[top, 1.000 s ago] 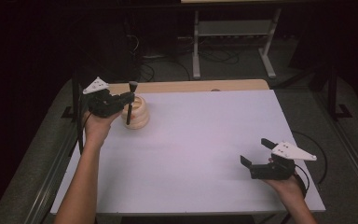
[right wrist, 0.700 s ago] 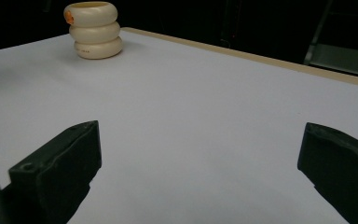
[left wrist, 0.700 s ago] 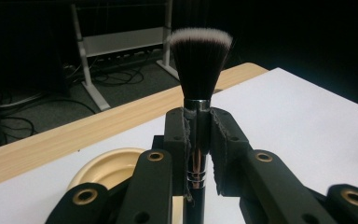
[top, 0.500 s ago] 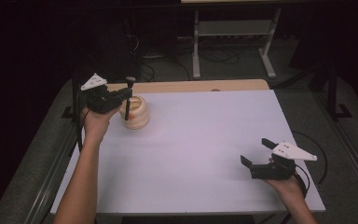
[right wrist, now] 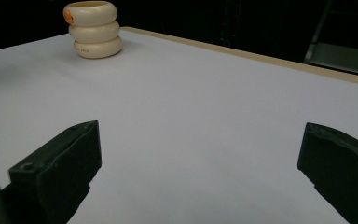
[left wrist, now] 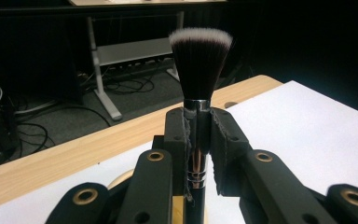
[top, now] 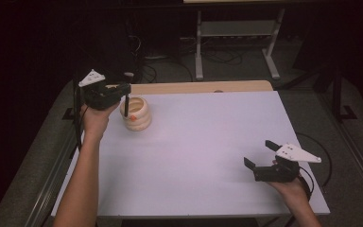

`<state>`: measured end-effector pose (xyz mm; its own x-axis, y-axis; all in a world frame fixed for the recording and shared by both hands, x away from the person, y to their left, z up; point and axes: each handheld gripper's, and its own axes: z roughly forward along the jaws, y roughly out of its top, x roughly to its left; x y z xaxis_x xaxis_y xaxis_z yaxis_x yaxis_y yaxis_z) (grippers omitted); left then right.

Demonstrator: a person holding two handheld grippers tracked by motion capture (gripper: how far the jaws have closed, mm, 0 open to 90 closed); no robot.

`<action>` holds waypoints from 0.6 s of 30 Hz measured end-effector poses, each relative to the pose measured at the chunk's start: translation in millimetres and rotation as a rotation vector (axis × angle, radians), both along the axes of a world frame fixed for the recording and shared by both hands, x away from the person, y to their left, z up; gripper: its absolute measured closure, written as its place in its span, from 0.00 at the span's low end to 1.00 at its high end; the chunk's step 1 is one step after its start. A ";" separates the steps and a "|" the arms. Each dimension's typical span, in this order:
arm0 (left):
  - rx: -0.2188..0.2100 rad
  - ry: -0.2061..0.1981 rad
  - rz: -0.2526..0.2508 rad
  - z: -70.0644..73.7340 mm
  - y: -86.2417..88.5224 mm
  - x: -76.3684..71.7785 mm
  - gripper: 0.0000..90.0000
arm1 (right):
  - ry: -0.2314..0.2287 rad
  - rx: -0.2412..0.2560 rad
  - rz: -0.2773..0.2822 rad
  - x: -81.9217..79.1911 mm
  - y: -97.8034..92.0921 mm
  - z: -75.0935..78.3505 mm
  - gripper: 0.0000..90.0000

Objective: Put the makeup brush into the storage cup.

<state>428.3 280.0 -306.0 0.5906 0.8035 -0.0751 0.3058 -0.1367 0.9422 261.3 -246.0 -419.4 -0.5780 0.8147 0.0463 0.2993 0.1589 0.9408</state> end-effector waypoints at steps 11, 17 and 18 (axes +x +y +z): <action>-0.019 -0.023 0.038 -1.4 3.4 12.0 0.86 | 0.005 0.002 0.000 0.2 -0.2 -0.7 0.00; -0.031 -0.033 0.058 -5.8 4.3 19.0 0.86 | 0.004 0.000 0.001 0.7 0.1 -1.0 0.00; -0.023 -0.035 0.060 -7.0 4.3 20.3 0.86 | 0.003 -0.003 0.001 0.9 -0.2 -1.2 0.00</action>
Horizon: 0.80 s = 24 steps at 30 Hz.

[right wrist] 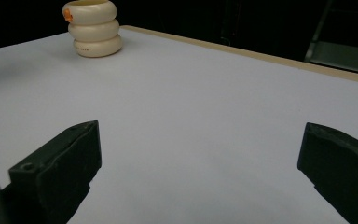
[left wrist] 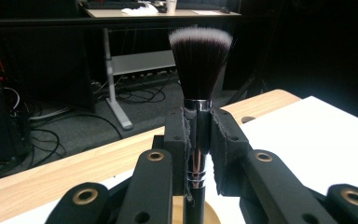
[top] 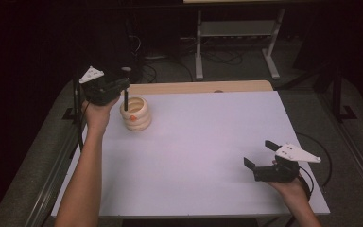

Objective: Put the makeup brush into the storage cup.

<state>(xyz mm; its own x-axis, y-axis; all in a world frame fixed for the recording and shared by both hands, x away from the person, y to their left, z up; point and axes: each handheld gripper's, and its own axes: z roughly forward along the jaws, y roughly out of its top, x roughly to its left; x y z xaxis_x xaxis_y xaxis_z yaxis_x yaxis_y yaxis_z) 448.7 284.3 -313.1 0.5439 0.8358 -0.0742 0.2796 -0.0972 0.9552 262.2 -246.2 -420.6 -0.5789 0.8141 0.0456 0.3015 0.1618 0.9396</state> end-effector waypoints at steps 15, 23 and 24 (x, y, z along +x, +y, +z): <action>-0.013 0.003 0.022 -14.4 -0.6 13.0 0.86 | 0.001 0.006 -0.003 -0.9 -0.6 0.4 0.00; 0.026 0.016 0.025 -21.6 -6.0 17.0 0.86 | 0.000 0.003 0.000 -0.8 -0.5 0.3 0.00; 0.035 0.022 0.025 -22.9 -5.6 17.5 0.86 | 0.001 0.004 -0.001 -1.0 -0.6 0.3 0.00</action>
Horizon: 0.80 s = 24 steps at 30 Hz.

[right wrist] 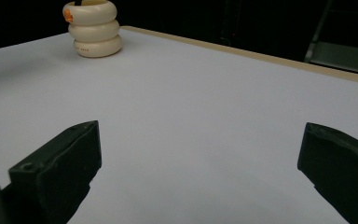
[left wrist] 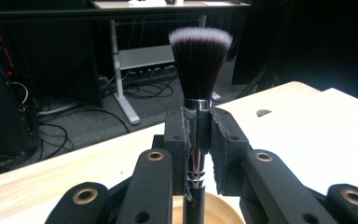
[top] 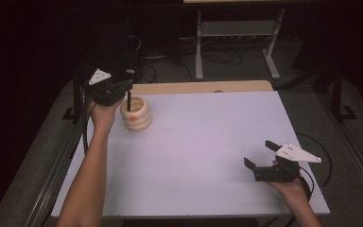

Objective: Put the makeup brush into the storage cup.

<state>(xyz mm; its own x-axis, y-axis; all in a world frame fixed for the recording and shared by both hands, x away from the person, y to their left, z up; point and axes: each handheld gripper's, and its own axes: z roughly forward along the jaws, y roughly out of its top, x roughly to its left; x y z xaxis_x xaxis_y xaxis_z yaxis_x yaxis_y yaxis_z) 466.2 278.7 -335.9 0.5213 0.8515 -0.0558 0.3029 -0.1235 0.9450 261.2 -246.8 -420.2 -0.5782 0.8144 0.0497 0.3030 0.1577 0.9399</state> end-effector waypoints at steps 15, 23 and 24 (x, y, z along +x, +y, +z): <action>0.019 0.051 0.009 -22.2 -0.5 3.2 0.86 | 0.003 0.004 -0.003 -0.5 -0.4 0.3 0.00; 0.015 0.068 0.013 -28.1 1.9 2.9 0.86 | 0.000 0.000 -0.002 0.0 -0.2 0.1 0.00; 0.017 0.070 0.011 -28.7 2.3 2.8 0.86 | 0.001 0.000 -0.002 -0.1 -0.2 0.2 0.00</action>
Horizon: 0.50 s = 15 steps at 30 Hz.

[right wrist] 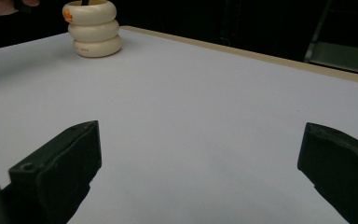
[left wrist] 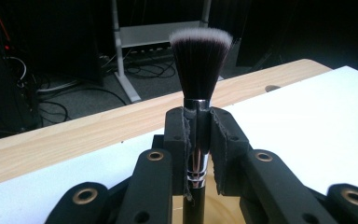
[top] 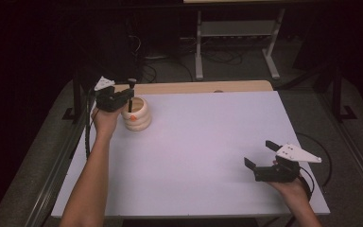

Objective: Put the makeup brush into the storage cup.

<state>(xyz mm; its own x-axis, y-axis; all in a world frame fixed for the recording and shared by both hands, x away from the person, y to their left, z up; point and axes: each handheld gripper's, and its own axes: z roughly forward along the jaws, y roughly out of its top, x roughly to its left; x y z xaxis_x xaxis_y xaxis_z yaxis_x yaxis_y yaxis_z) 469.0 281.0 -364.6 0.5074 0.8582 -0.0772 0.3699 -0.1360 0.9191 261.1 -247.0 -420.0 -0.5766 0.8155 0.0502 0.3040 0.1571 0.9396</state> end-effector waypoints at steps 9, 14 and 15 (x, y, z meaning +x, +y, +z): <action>0.005 0.017 -0.002 -5.8 -0.6 -0.5 0.86 | -0.001 -0.003 0.002 -0.1 0.2 0.0 0.00; 0.006 0.027 -0.008 -7.8 -0.9 -0.5 0.85 | -0.001 -0.002 0.002 -0.1 0.1 0.0 0.00; 0.012 0.028 -0.009 -7.8 -0.7 -0.6 0.85 | -0.001 0.000 0.001 -0.1 0.3 0.1 0.00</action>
